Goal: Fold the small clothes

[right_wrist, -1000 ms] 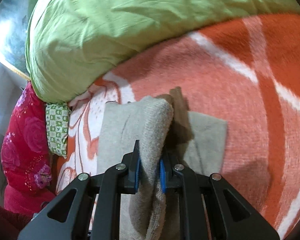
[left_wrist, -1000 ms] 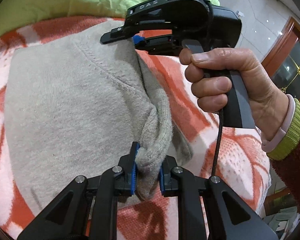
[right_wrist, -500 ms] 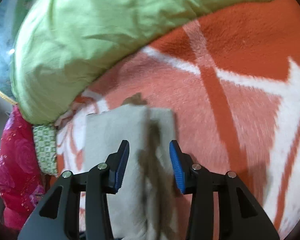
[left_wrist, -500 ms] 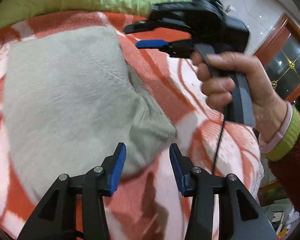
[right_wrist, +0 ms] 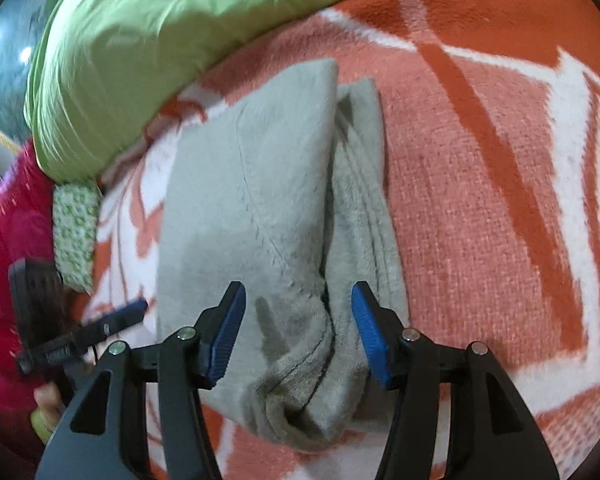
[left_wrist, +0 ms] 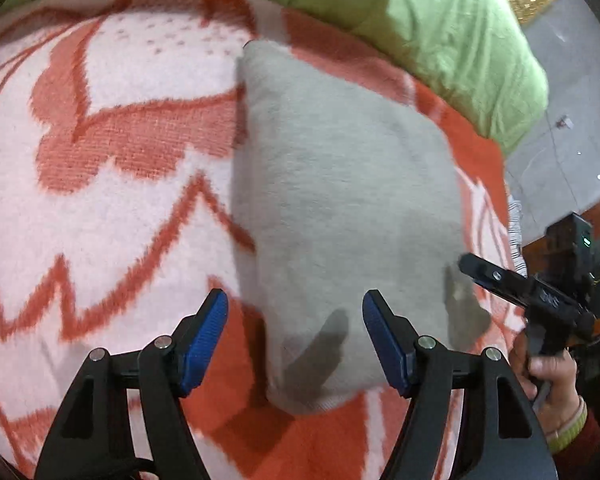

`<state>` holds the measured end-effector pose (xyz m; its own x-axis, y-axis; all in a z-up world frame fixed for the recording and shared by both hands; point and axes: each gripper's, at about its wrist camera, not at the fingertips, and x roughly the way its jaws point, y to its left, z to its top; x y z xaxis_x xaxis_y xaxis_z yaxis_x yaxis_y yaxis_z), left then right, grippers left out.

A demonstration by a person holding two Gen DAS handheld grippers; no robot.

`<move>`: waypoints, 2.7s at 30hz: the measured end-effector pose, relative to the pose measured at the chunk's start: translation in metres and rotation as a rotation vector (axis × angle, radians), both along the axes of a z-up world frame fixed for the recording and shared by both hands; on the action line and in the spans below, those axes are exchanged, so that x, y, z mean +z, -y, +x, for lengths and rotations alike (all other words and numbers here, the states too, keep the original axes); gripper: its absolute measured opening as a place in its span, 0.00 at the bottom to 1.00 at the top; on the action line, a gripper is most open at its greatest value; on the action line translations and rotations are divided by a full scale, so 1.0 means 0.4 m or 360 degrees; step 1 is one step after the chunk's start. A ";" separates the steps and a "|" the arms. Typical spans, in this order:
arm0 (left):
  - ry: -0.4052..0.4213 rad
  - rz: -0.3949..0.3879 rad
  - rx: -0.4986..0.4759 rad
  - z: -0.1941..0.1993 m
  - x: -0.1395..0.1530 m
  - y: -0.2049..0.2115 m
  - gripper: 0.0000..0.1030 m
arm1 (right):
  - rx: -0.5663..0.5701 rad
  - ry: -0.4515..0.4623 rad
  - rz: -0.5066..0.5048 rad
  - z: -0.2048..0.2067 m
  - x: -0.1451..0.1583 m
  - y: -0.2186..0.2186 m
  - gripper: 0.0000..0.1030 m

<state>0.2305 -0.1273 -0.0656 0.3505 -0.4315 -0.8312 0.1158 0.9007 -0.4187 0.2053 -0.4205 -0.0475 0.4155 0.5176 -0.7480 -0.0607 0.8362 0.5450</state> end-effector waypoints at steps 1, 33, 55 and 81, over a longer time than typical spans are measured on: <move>-0.0018 0.0008 -0.0001 0.013 -0.012 0.001 0.68 | 0.0006 -0.0002 0.0004 0.004 -0.003 -0.006 0.54; -0.0066 0.0063 -0.0122 0.073 -0.039 0.132 0.69 | -0.0159 0.0033 0.0011 -0.021 0.000 0.070 0.37; -0.0072 0.0006 0.0027 0.294 -0.037 0.110 0.78 | -0.0255 0.0021 0.0168 0.231 -0.064 0.092 0.08; -0.0095 -0.0326 0.0031 0.268 -0.094 0.102 0.41 | -0.0069 -0.0088 0.0413 0.230 -0.112 0.058 0.40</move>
<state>0.3378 -0.1681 -0.1034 0.3131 -0.5871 -0.7465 0.0687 0.7980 -0.5988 0.2975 -0.4439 -0.0923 0.4035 0.6779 -0.6145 0.0077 0.6691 0.7431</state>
